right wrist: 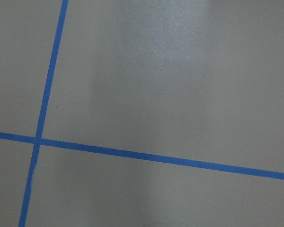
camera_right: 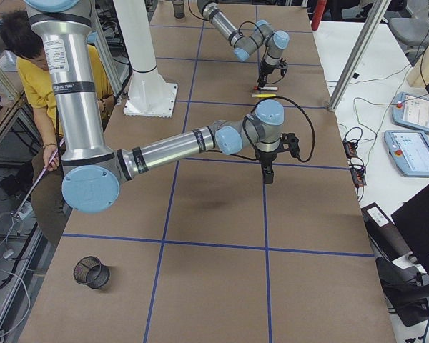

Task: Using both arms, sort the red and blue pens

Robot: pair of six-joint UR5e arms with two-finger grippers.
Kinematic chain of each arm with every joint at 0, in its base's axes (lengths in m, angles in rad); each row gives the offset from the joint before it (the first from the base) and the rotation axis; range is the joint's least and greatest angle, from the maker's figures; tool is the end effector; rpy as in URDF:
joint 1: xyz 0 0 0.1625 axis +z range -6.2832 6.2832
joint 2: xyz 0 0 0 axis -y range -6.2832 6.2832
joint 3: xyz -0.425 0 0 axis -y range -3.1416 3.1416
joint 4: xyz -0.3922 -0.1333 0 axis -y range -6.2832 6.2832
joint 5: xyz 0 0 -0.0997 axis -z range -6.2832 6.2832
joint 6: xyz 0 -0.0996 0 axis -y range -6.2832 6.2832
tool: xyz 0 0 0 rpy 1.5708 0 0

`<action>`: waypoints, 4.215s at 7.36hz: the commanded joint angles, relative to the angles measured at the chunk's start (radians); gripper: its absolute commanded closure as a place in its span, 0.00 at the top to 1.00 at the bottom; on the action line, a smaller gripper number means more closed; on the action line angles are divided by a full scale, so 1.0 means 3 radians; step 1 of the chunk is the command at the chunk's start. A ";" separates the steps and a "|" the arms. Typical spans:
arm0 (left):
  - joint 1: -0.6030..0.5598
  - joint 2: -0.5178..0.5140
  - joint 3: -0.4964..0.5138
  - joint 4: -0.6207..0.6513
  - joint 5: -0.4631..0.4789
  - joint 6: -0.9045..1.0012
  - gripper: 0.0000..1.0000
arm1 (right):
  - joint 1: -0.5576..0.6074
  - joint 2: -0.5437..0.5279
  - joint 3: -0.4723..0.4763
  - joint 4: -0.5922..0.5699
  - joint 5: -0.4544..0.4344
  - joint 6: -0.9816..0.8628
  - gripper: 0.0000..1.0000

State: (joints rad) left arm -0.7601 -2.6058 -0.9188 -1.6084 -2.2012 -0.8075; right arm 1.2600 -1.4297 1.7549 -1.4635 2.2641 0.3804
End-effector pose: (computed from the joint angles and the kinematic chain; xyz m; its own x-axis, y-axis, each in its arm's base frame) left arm 0.5669 -0.6418 0.2656 0.7422 0.0649 -0.6670 -0.1813 0.9776 -0.1065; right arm -0.1031 -0.5488 0.4857 0.7070 -0.1342 0.6944 0.0163 0.9847 0.1737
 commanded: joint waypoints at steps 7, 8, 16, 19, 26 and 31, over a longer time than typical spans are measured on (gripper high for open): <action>0.0038 -0.0006 0.0010 -0.0028 0.0000 -0.0121 0.38 | -0.0012 0.0000 -0.0005 -0.0005 0.0000 0.0000 1.00; 0.0038 -0.0001 0.0010 -0.0023 0.0000 -0.0121 0.38 | -0.0012 0.0000 0.0000 0.0000 0.0000 0.0000 1.00; 0.0038 0.0004 -0.0005 -0.0028 0.0000 -0.0121 0.07 | -0.0017 0.0000 0.0000 -0.0005 -0.0015 0.0000 1.00; 0.0018 0.0009 -0.0163 -0.0013 -0.0015 -0.0085 0.00 | -0.0017 0.0000 -0.0005 0.0000 -0.0015 0.0000 1.00; -0.0487 0.1176 -0.2266 0.1468 -0.0179 0.1083 0.00 | -0.0017 -0.0036 0.0005 0.0000 -0.0010 0.0000 1.00; -0.1018 0.2858 -0.3757 0.2237 0.0806 0.3576 0.00 | -0.0017 -0.0046 0.0005 0.0000 -0.0005 0.0000 1.00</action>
State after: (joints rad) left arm -1.0152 -1.9021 -1.9592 -0.9489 -2.0361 0.0728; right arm 1.2548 -1.4428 1.7565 -1.4646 2.2626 0.3805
